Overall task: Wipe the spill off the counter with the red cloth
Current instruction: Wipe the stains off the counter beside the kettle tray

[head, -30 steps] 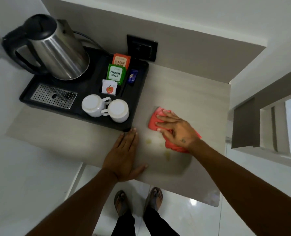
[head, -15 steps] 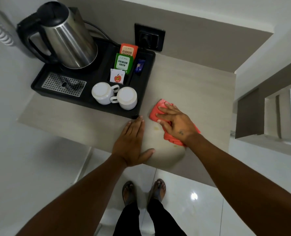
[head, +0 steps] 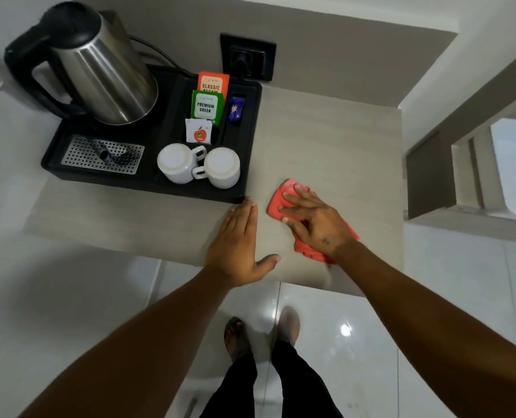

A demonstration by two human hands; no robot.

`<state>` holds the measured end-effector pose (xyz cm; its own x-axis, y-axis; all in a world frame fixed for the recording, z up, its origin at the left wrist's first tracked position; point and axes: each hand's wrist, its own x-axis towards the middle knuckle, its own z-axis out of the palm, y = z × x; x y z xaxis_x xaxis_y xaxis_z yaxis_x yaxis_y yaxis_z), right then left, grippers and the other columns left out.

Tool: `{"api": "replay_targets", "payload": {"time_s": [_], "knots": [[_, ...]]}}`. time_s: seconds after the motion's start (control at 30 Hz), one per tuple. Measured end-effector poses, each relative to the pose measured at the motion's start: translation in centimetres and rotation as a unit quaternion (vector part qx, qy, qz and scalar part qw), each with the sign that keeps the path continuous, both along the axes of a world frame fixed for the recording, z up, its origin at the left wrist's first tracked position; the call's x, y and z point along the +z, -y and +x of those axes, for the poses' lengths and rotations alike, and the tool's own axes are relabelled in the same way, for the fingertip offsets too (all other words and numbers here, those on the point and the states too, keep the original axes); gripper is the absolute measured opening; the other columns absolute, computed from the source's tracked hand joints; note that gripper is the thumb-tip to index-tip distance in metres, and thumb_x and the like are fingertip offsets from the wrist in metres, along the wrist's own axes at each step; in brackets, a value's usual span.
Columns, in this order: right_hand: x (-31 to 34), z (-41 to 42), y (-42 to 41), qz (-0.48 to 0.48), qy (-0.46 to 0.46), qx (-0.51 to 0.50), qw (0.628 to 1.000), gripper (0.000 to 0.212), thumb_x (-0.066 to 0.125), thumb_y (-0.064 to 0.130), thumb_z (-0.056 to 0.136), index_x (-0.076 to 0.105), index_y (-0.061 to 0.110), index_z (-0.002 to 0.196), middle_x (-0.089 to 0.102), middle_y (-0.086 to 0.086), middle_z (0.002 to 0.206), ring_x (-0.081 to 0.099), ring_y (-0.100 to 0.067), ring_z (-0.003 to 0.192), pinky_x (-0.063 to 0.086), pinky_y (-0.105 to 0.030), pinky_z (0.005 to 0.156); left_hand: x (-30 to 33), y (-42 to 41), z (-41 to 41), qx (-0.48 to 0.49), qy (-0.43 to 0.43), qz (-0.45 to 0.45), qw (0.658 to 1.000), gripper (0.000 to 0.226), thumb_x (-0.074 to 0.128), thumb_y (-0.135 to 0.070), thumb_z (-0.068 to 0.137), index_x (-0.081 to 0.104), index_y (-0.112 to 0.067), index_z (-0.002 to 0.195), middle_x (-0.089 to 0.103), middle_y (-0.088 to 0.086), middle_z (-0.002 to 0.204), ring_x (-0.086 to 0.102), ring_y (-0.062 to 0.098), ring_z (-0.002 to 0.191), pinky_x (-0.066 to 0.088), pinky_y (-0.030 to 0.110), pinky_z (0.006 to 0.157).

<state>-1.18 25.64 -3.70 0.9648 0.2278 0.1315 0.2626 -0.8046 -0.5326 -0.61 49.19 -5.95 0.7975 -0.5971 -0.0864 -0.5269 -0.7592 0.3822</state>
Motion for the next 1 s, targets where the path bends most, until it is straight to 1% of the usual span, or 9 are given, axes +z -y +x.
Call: {"api": "replay_targets", "payload": {"time_s": [0.17, 0.3, 0.4, 0.53, 0.63, 0.7, 0.8, 0.9, 1.0], "knots": [[-0.6, -6.7, 2.9, 0.007, -0.013, 0.023, 1.000, 0.029, 0.063, 0.031, 0.095, 0.070, 0.019, 0.120, 0.055, -0.004, 0.143, 0.037, -0.023, 0.142, 0.028, -0.049, 0.118, 0.3, -1.3, 0.8, -0.067, 0.000, 0.038, 0.997, 0.120, 0.044, -0.080, 0.084, 0.003, 0.001, 0.160, 0.001, 0.020, 0.171, 0.000, 0.031, 0.159, 0.012, 0.047, 0.129], [-0.3, -7.1, 5.2, -0.002, -0.050, -0.104, 0.993, 0.031, 0.059, 0.037, 0.096, 0.065, 0.029, 0.126, 0.050, 0.006, 0.146, 0.031, -0.011, 0.144, 0.029, -0.049, 0.117, 0.3, -1.4, 0.9, -0.079, -0.002, 0.048, 0.996, 0.122, 0.041, -0.084, 0.082, -0.002, -0.001, 0.161, -0.003, 0.018, 0.172, -0.005, 0.028, 0.159, 0.006, 0.043, 0.130], [0.1, -4.9, 3.0, -0.003, -0.025, -0.149, 0.989, 0.027, 0.065, 0.026, 0.095, 0.069, 0.022, 0.121, 0.056, -0.001, 0.142, 0.036, -0.017, 0.142, 0.029, -0.048, 0.117, 0.6, -1.9, 1.7, -0.114, -0.007, 0.054, 0.992, 0.125, 0.042, -0.086, 0.079, -0.001, -0.002, 0.161, -0.001, 0.017, 0.172, -0.004, 0.028, 0.159, 0.007, 0.043, 0.130], [-0.2, -4.7, -2.7, -0.001, -0.005, -0.068, 0.998, 0.026, 0.072, 0.015, 0.090, 0.073, 0.018, 0.115, 0.059, -0.009, 0.138, 0.041, -0.029, 0.139, 0.025, -0.046, 0.119, 0.8, -3.6, 3.3, -0.203, 0.018, 0.041, 0.978, 0.122, 0.050, -0.081, 0.082, 0.012, 0.005, 0.159, 0.011, 0.024, 0.170, 0.006, 0.035, 0.159, 0.015, 0.050, 0.128], [-0.4, -8.2, -3.7, 0.001, -0.015, 0.041, 0.999, 0.026, 0.063, 0.024, 0.094, 0.071, 0.020, 0.119, 0.056, -0.005, 0.142, 0.037, -0.027, 0.142, 0.024, -0.047, 0.119, 0.7, -4.0, 3.6, -0.219, 0.020, 0.045, 0.975, 0.122, 0.052, -0.080, 0.081, 0.011, 0.004, 0.159, 0.010, 0.025, 0.170, 0.004, 0.035, 0.159, 0.012, 0.050, 0.129], [0.0, -10.1, -1.4, 0.003, -0.031, 0.063, 0.998, 0.029, 0.056, 0.030, 0.096, 0.071, 0.020, 0.119, 0.055, -0.003, 0.142, 0.037, -0.024, 0.142, 0.027, -0.048, 0.118, 0.7, -3.9, 3.5, -0.221, 0.022, 0.049, 0.974, 0.122, 0.053, -0.078, 0.080, 0.010, 0.004, 0.159, 0.010, 0.025, 0.170, 0.004, 0.035, 0.159, 0.012, 0.049, 0.129], [1.0, -9.9, 2.4, -0.003, -0.063, -0.016, 0.998, 0.030, 0.058, 0.032, 0.097, 0.066, 0.024, 0.124, 0.051, 0.000, 0.145, 0.035, -0.023, 0.144, 0.026, -0.050, 0.119, 0.8, -3.9, 3.5, -0.216, 0.024, 0.069, 0.974, 0.119, 0.048, -0.076, 0.081, 0.005, 0.002, 0.160, 0.006, 0.022, 0.171, 0.001, 0.033, 0.159, 0.010, 0.048, 0.129], [1.4, -6.4, 1.4, 0.011, -0.037, -0.109, 0.993, 0.029, 0.067, 0.021, 0.092, 0.068, 0.017, 0.121, 0.055, -0.006, 0.140, 0.040, -0.028, 0.140, 0.026, -0.046, 0.119, 1.2, -3.6, 3.4, -0.204, 0.036, 0.085, 0.975, 0.115, 0.043, -0.073, 0.081, 0.006, 0.002, 0.160, 0.008, 0.022, 0.171, 0.001, 0.032, 0.159, 0.009, 0.049, 0.129], [1.1, -5.1, -3.4, 0.014, -0.032, -0.103, 0.994, 0.026, 0.072, 0.014, 0.090, 0.073, 0.014, 0.116, 0.057, -0.011, 0.139, 0.037, -0.029, 0.141, 0.022, -0.046, 0.120, 1.5, -3.6, 3.4, -0.205, 0.040, 0.092, 0.974, 0.116, 0.044, -0.073, 0.080, 0.007, 0.002, 0.160, 0.008, 0.022, 0.170, 0.002, 0.032, 0.159, 0.009, 0.049, 0.129]]}}
